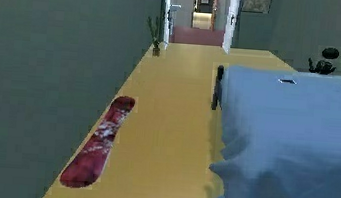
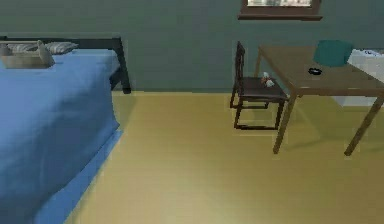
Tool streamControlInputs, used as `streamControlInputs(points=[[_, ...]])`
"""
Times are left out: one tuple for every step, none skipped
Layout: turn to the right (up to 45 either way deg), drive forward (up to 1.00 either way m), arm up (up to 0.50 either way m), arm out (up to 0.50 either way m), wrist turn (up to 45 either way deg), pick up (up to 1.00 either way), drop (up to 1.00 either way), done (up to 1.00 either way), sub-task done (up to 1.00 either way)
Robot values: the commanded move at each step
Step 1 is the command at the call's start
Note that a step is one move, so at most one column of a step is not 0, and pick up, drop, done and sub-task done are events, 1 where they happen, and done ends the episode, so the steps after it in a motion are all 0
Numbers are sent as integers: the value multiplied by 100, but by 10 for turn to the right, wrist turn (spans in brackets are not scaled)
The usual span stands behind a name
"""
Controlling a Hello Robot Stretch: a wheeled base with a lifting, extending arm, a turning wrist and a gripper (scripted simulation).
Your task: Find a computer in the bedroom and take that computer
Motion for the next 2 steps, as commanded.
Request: streamControlInputs(points=[[0, 100, 0, 0, 0, 0, 0, 0, 0], [30, 0, 0, 0, 0, 0, 0, 0, 0]])
